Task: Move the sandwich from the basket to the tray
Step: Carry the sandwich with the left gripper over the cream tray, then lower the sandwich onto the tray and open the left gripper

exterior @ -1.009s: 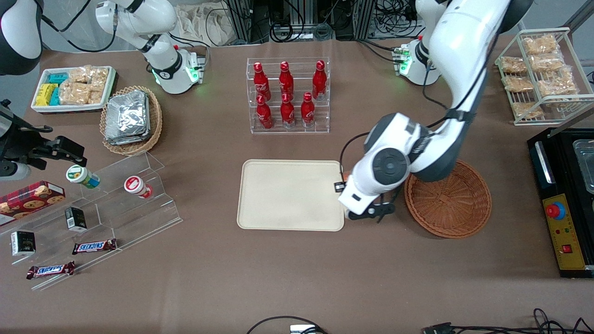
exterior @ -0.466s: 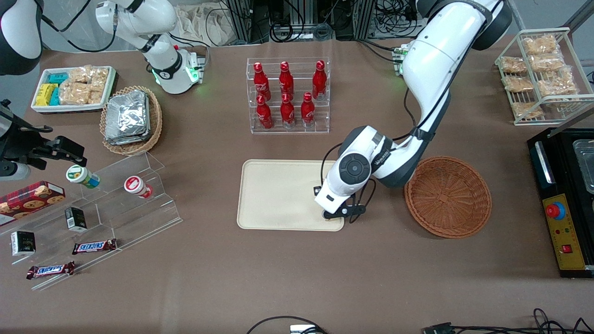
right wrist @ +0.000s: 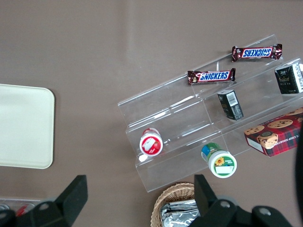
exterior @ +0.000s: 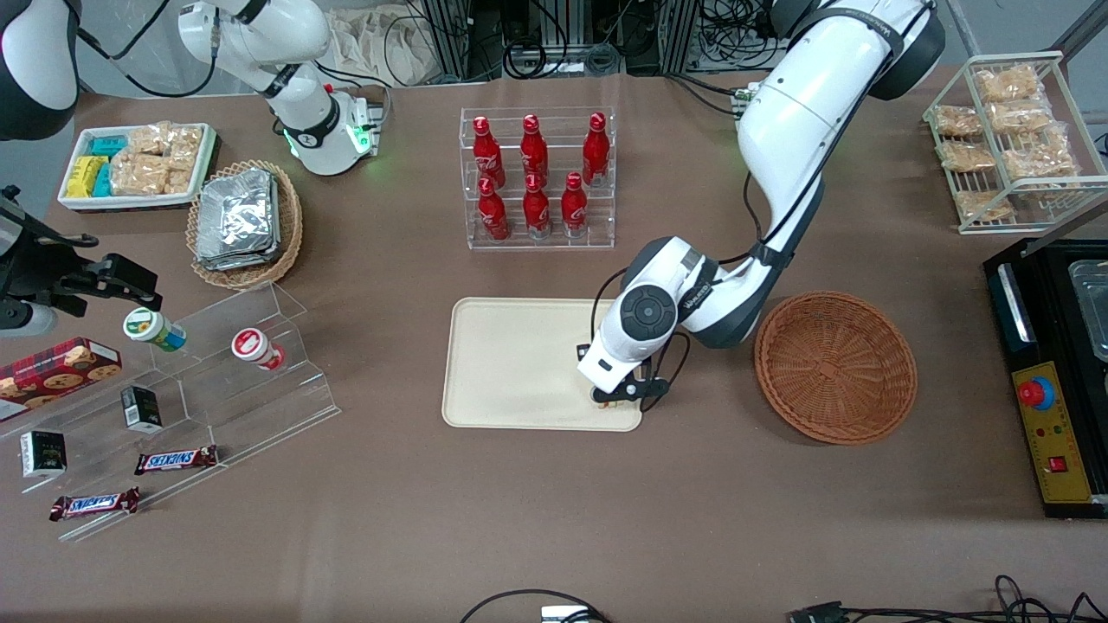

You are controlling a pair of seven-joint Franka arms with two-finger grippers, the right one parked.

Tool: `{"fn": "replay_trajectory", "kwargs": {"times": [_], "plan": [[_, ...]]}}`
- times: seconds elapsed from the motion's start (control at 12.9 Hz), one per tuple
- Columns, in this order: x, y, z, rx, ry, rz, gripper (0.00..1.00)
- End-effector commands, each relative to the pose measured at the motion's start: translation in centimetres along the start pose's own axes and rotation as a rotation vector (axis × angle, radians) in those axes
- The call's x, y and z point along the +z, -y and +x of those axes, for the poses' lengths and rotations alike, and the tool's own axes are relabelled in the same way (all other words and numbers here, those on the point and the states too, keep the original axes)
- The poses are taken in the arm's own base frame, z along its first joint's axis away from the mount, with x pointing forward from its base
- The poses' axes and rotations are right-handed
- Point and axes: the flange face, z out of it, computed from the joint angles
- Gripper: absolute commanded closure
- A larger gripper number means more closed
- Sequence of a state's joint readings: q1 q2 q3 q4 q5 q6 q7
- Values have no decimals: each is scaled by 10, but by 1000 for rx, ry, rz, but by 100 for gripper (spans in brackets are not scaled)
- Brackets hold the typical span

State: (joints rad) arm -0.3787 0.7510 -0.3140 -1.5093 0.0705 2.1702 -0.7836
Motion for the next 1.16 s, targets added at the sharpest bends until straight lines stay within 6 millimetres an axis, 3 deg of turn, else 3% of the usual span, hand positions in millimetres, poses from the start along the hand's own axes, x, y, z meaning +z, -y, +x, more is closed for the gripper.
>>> {"fn": "replay_trajectory", "kwargs": {"times": [0.0, 0.31, 0.62, 0.78, 1.09], "plan": [[-6, -3, -1, 9, -22, 3, 0], [-19, 1, 1, 4, -27, 2, 0], [-74, 13, -4, 6, -25, 43, 0], [-105, 40, -7, 14, -38, 62, 0], [-154, 108, -51, 53, -72, 111, 0]]}}
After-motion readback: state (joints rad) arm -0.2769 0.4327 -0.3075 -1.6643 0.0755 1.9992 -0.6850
